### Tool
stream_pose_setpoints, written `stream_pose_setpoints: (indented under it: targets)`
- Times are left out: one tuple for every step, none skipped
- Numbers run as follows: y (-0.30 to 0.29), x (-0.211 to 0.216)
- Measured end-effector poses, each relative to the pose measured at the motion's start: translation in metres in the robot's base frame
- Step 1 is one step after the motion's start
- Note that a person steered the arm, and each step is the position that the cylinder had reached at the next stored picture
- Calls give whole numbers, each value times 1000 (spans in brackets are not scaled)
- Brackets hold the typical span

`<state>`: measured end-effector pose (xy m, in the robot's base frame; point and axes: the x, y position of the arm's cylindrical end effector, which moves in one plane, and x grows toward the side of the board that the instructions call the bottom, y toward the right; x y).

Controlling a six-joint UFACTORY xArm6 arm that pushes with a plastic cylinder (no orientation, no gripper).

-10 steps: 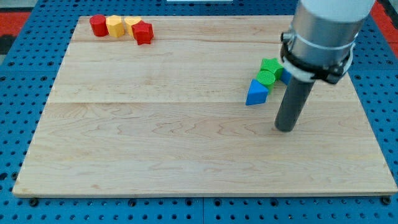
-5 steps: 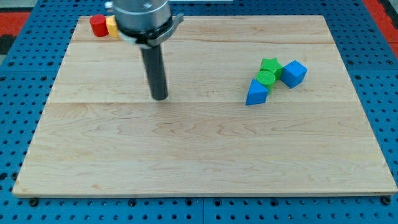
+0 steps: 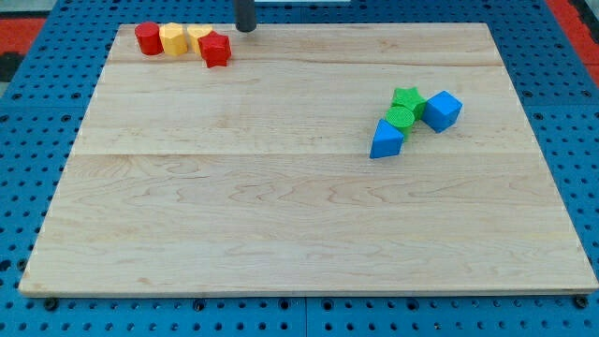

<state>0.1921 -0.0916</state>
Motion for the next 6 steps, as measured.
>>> stream_pose_setpoints:
  targets:
    - [-29,0]
    - [-55,0]
    - [-81,-1]
    - [-99,0]
    - [-105,0]
    - [-115,1]
